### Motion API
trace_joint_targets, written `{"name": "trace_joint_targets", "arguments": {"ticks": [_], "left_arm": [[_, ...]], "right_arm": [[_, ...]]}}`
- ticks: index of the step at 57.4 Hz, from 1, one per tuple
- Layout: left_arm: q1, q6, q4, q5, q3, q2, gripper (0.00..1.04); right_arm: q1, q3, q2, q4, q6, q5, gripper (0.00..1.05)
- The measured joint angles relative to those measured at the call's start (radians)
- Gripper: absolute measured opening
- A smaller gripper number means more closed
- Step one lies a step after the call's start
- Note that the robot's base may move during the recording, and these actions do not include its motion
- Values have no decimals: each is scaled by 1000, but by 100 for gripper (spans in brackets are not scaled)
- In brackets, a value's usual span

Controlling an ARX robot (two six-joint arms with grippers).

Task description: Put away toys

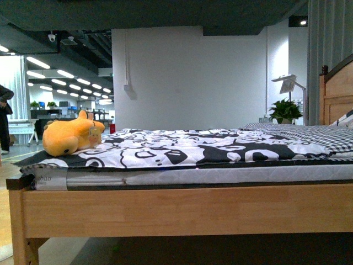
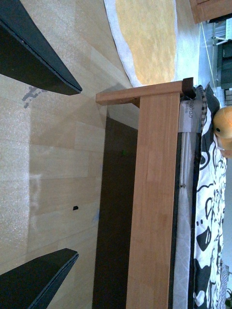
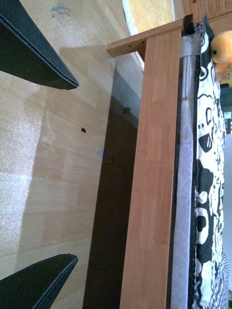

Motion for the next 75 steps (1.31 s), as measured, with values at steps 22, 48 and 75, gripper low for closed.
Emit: {"name": "trace_joint_targets", "arguments": {"ticks": [22,48,75], "left_arm": [[0,0,0,0,0,0,99],[0,0,0,0,0,0,99],[0,0,0,0,0,0,99]], "right_arm": [[0,0,0,0,0,0,104],[0,0,0,0,0,0,104],[0,0,0,0,0,0,104]]}}
